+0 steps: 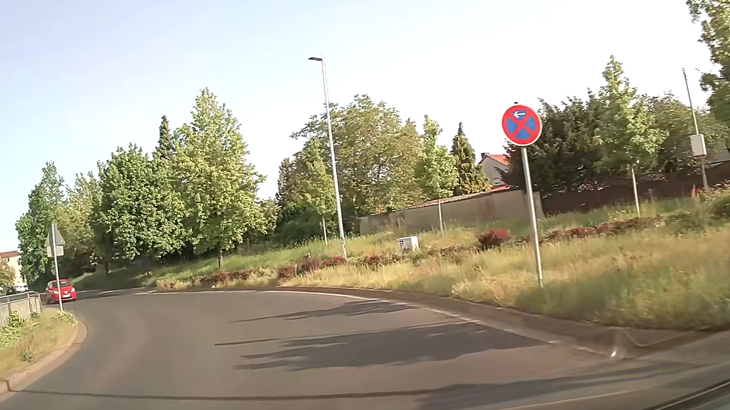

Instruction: Follow the waypoints while adhering to traffic rules and regulations

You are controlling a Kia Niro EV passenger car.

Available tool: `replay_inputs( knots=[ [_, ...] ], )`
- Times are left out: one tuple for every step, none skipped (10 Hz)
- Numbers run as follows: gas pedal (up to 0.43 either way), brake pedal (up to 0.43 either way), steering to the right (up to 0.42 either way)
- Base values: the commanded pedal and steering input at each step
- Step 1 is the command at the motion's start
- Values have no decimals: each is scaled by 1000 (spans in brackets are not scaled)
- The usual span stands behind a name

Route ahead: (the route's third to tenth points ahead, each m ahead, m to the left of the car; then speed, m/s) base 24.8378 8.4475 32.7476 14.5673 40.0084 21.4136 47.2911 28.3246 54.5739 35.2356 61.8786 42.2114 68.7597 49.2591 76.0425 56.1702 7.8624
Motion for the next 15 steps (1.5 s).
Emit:
replay_inputs(
  knots=[
    [87,30,-115],
    [87,30,-115],
    [87,30,-115],
    [87,30,-115],
    [87,30,-115],
    [87,30,-115],
    [87,30,-115],
    [87,30,-115],
    [79,30,-115],
    [79,30,-115],
    [79,30,-115],
    [79,30,-115],
    [79,30,-115],
    [79,30,-115],
    [79,30,-115]
  ],
)
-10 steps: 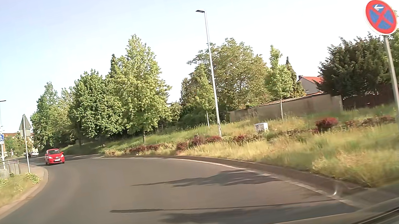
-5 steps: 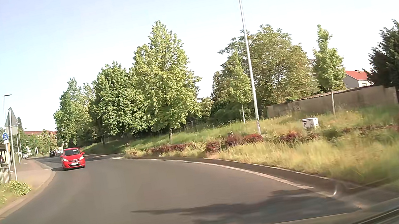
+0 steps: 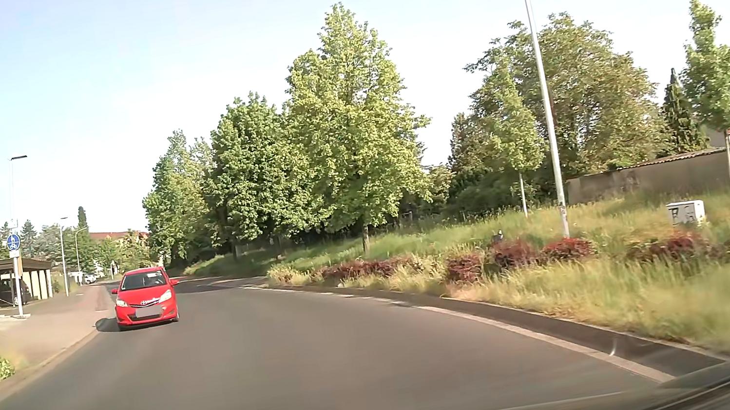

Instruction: Follow the waypoints while adhering to traffic rules and regulations

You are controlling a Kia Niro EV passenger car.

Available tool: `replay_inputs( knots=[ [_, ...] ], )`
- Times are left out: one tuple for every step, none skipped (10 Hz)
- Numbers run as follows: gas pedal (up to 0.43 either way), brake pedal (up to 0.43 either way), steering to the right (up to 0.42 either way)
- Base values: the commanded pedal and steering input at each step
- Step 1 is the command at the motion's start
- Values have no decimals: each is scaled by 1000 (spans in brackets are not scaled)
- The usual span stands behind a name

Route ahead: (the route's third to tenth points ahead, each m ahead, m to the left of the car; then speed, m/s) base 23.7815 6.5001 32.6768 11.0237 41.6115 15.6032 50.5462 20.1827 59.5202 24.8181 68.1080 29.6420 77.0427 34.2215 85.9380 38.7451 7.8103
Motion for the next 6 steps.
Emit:
replay_inputs(
  knots=[
    [79,30,-115],
    [79,30,-115],
    [79,30,-115],
    [79,30,-115],
    [79,30,-115],
    [79,30,-115]
  ],
)
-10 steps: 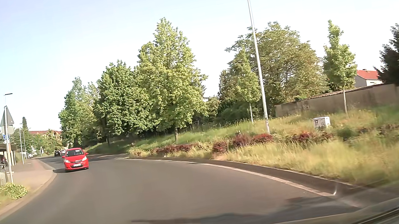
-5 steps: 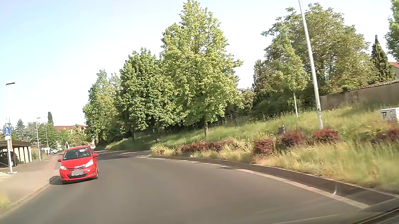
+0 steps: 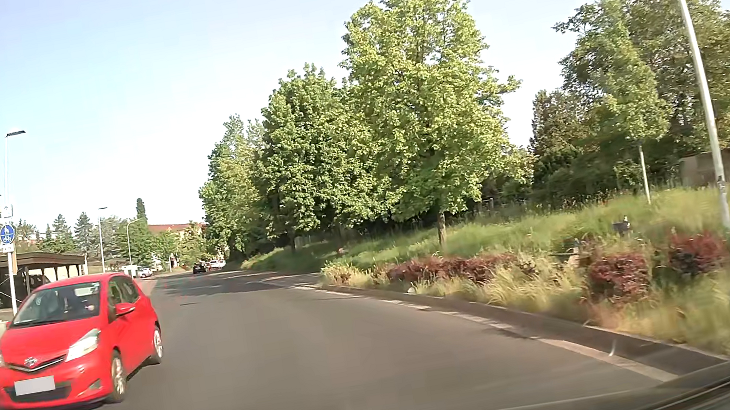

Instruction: Follow the waypoints while adhering to traffic rules and regulations

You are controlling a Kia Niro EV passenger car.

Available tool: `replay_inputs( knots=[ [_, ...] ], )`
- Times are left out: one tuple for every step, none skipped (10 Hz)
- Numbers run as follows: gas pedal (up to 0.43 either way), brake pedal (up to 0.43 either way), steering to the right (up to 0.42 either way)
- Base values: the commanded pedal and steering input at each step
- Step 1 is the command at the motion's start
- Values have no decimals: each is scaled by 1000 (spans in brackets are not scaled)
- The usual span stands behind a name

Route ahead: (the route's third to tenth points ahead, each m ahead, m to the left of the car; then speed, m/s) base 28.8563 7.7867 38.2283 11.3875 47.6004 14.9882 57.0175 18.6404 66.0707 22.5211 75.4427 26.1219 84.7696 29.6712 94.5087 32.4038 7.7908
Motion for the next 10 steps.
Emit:
replay_inputs(
  knots=[
    [79,30,-115],
    [79,30,-115],
    [79,30,-115],
    [79,30,-115],
    [79,30,-115],
    [79,30,-113],
    [79,30,-112],
    [79,30,-109],
    [79,30,-104],
    [79,30,-97]
  ],
)
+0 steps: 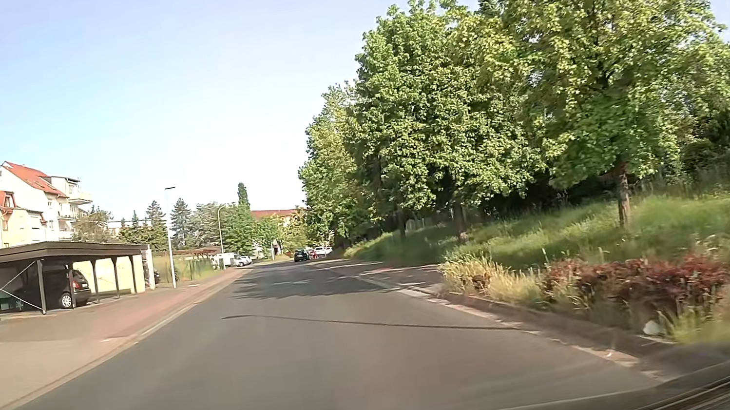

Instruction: Follow the waypoints while adhering to traffic rules and regulations

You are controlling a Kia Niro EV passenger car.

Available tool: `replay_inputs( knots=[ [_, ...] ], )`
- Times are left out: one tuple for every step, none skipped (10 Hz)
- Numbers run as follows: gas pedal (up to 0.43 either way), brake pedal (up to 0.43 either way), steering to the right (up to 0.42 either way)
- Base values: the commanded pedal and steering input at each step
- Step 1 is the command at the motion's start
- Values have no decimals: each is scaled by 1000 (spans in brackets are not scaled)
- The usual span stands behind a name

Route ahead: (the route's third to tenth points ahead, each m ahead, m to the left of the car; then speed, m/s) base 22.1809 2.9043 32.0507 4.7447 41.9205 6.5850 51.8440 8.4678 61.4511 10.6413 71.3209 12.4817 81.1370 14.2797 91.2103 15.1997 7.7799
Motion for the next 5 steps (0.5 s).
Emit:
replay_inputs(
  knots=[
    [79,30,-92],
    [79,30,-87],
    [79,30,-85],
    [79,30,-81],
    [79,30,-76]
  ],
)
